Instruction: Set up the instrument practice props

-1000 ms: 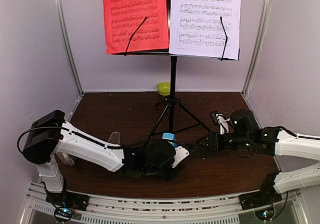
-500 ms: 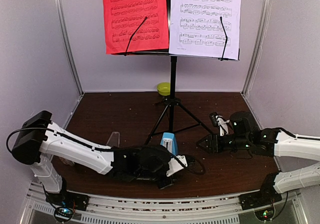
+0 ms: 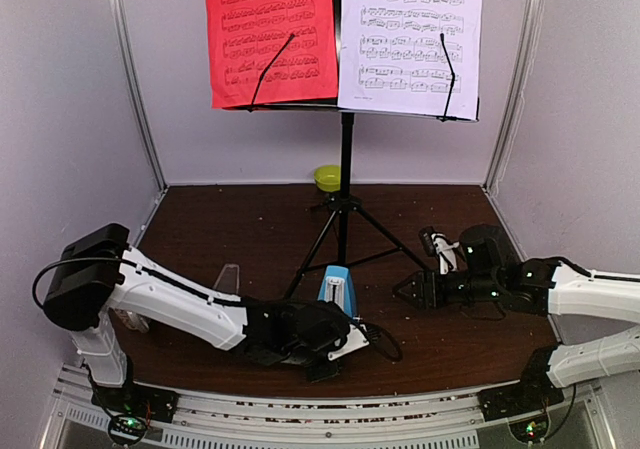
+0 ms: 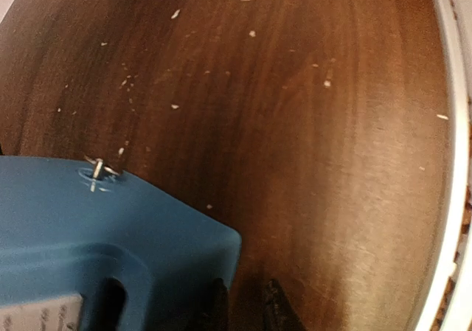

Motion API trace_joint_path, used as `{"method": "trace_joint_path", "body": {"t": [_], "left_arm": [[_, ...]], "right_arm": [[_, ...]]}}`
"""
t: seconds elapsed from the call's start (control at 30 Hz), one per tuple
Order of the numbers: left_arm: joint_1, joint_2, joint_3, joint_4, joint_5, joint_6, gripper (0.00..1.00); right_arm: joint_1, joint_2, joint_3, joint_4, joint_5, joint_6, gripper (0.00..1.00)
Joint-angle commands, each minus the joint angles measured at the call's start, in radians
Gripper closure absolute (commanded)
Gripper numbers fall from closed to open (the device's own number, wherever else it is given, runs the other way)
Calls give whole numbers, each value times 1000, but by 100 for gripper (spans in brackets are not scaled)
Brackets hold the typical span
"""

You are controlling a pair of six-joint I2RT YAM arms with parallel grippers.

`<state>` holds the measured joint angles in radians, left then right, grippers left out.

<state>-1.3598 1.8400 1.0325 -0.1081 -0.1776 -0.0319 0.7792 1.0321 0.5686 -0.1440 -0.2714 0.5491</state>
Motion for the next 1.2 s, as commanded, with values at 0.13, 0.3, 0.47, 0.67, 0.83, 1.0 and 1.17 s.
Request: {"method": "trace_joint_path", "body": {"t": [0.13,0.3,0.47,0.67,0.83,1.0,1.17], "left_arm": [[57,47,122,0,-88,20,81],[28,-91,1,140,29,58,70],[-7,-246,-113,177,72,27,55],[-12,-437,-226,190,11,-71,45],[56,-592,-283,159,-110,-224,32],[188,-683,-304,85,-152,-369,23],[257,-738,-322,75,-180,-422,19]], "right_arm": [[-4,-21,9,-5,1,-7,32],[-4,-19,13,16,-1,-9,25],[8,-21,16,69,1,-35,18],[41,-8,25,130,10,-81,10],[100,26,63,145,60,-126,5],[177,75,106,171,154,-152,3],[236,162,172,187,244,-158,3]]}}
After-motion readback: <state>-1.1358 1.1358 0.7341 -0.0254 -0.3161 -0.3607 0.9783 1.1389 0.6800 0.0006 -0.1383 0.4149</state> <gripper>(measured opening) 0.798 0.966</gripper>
